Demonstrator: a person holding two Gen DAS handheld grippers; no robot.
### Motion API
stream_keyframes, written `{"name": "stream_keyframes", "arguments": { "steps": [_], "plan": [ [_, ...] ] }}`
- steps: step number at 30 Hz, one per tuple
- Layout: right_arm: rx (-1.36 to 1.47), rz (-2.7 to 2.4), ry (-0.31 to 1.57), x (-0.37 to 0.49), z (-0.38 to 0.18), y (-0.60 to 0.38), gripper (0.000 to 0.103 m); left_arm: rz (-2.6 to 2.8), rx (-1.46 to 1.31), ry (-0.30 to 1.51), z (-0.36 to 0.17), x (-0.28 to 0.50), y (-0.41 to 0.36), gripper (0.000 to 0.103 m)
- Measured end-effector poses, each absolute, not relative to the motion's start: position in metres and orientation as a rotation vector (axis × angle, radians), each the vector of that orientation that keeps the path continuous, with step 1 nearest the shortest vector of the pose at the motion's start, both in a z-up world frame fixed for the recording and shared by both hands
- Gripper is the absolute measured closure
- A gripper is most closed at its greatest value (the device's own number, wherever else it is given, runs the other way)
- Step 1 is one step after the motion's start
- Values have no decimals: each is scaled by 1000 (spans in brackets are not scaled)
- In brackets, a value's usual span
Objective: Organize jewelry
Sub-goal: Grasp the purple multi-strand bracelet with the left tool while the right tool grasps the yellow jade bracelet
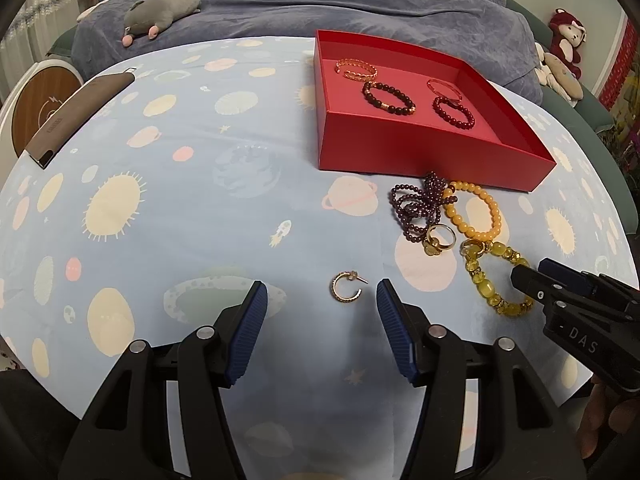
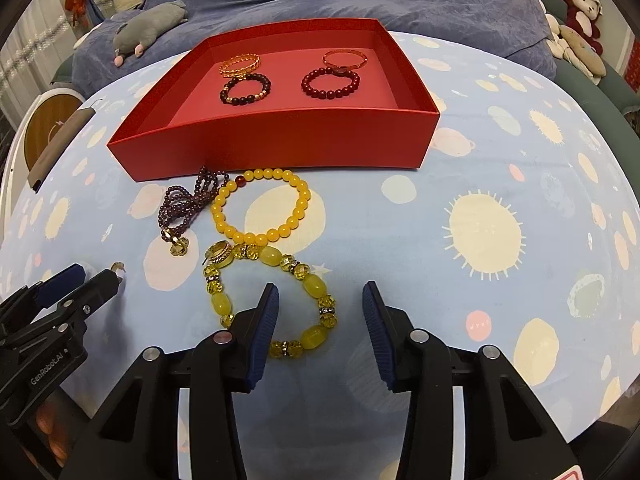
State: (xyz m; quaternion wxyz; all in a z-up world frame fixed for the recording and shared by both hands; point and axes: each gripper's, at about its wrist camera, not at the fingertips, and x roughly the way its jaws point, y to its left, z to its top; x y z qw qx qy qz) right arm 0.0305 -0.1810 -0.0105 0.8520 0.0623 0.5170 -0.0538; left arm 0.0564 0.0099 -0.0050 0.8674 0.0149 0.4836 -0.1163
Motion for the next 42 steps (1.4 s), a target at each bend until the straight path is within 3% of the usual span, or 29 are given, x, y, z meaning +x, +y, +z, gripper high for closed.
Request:
{"name": "stream_keyframes", "arguments": {
  "steps": [7,29,35,39,40,42],
  "plan": [
    [122,-113,1093,24,-10,-182,94,-243,28,1014,-4,57,9,49],
    [195,-145,1111,13,-9,-198,95,-278,-83,1035,3,111,-36,50],
    [208,-139,1107,13,-9,-199,94,-268,-1,1043,-9,117,-47,59],
    [212,-136,1107,14,-9,-198,94,-282,65,1033,-9,115,-52,77],
    [211,-136,1107,14,-9,-198,94,-296,65,1037,-9,115,-53,87],
    [211,-135,1108,13,-9,-197,94,-307,61,1046,-8,114,-54,94]
  ]
}}
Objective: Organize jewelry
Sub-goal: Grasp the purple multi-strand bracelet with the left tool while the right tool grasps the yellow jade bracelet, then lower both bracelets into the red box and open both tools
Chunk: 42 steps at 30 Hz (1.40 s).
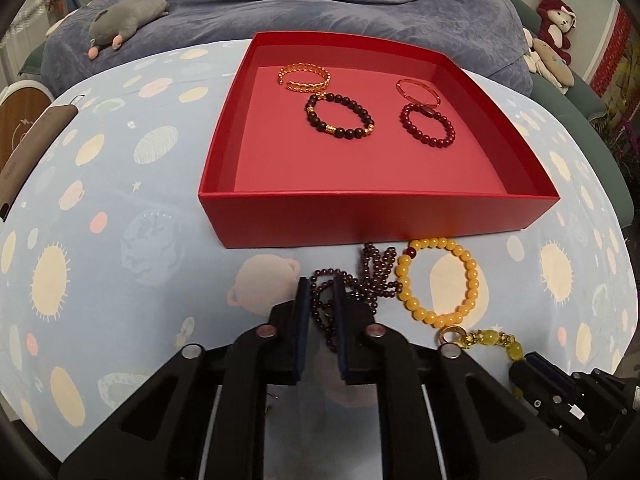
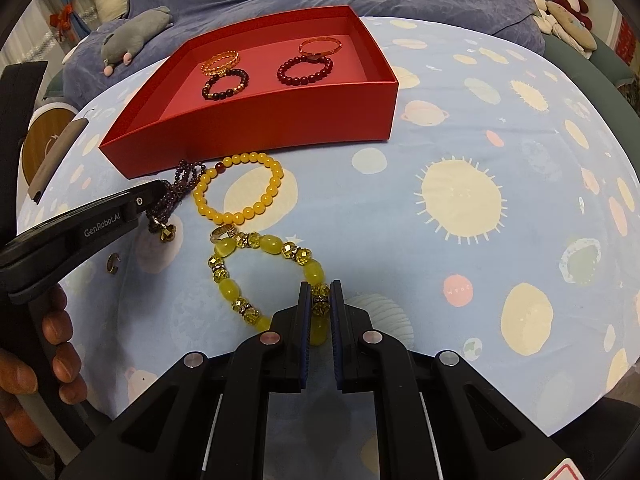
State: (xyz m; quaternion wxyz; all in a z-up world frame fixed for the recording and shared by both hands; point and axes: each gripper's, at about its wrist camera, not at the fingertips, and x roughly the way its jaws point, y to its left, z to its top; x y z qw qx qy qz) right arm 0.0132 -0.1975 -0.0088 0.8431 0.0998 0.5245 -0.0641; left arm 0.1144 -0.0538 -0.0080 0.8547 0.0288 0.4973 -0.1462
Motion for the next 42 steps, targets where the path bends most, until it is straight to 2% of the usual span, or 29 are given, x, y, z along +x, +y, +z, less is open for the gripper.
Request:
{"name": "stream_keyframes", "arguments": {
  "steps": [4,27,37,42],
  "plan": [
    [212,-132,1095,13,-5,-198,94,-308,60,1053,-4,111,-52,99],
    [204,-112,950,21,80,-204,94,-368,7,1073,54,87,-21,100],
    [195,-44,840,71,130,-204,94,-454,-33,982,108,116,-40,100],
    [204,6,821,111,137,-198,94,-465,-48,941,118,149,-55,100]
  ]
}}
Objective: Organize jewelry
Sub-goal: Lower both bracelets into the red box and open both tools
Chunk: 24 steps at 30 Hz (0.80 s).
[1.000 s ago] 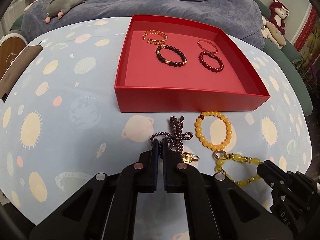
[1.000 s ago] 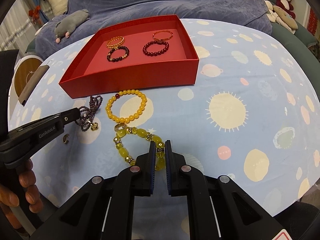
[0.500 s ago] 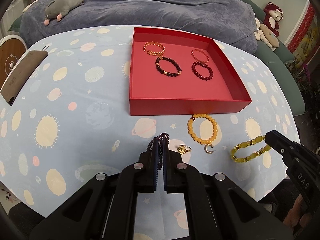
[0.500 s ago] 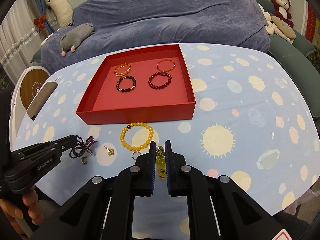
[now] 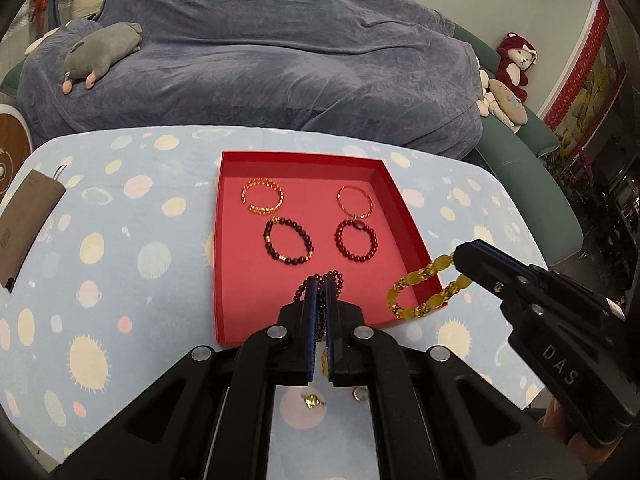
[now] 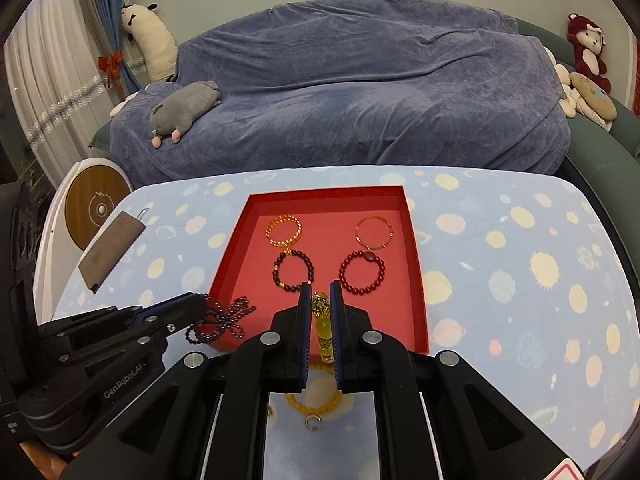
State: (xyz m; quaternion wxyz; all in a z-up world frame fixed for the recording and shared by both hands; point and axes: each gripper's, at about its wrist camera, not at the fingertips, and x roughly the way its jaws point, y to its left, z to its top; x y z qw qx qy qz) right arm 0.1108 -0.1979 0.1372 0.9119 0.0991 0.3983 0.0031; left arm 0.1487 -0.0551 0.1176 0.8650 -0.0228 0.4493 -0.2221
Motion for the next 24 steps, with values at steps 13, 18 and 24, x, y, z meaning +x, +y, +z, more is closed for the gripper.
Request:
{"name": "stream_keyframes", "arguments": {
  "steps": [13,18,24],
  "plan": [
    [249,-16,996,158,48,-214,94,-403,0,1077,42,203,-72,100],
    [222,-60,1018,155,30,-224,94,-370,49,1090,21,201,-70,99],
    [195,-77,1020,153,24,-226,94,-348,50,1069,16,200,-67,99]
  ]
}}
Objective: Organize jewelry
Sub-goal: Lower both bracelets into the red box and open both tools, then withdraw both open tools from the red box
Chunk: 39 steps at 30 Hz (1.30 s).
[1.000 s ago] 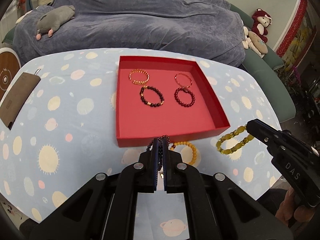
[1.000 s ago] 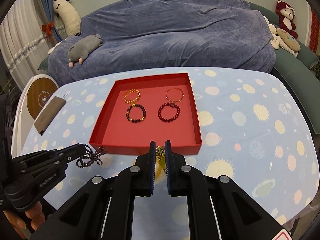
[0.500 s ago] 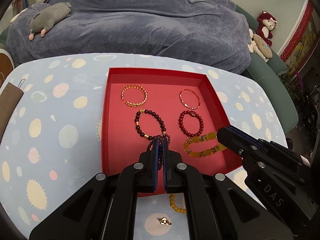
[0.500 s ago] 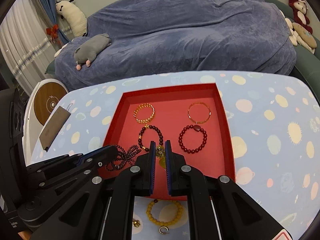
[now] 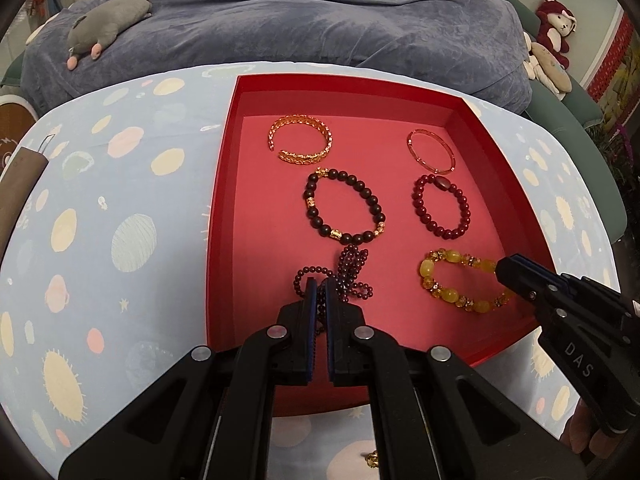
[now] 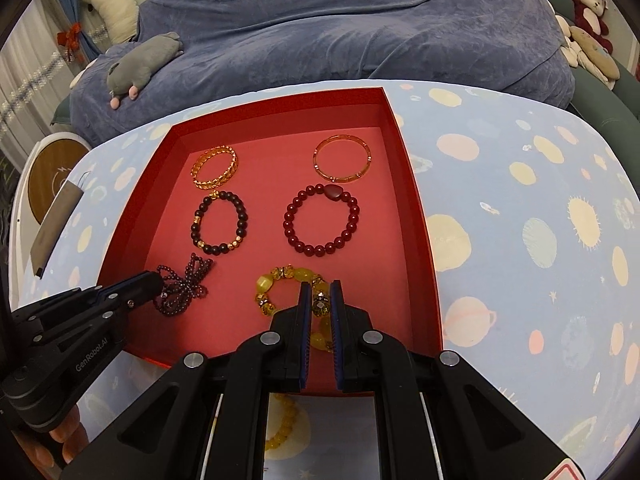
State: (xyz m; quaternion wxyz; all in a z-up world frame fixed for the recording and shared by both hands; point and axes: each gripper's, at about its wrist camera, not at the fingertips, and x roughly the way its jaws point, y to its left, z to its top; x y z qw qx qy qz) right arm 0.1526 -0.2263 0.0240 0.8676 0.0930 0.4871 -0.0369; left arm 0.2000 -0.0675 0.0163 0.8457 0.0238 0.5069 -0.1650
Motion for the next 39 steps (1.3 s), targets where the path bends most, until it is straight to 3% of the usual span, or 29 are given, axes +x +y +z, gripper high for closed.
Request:
{"name": "stream_keyframes", "arguments": {
  "steps": [3,6,7,35,39],
  "plan": [
    [188,-88,1000,150,27,-227,89,-334,52,1042,17,198,-66,95],
    [198,-105,977,147,32,-229,74,-313,43,1033,20,197,-64,64],
    [204,-106,969,146,34,-230,70,-312,37,1023,22,196,-64,62],
    [190,-104,928,79,71,-212,69,-337,10,984,60,134,-43,59],
    [196,-106,955,61,64,-210,69,-324,13,989,56,117,-29,53]
  ]
}}
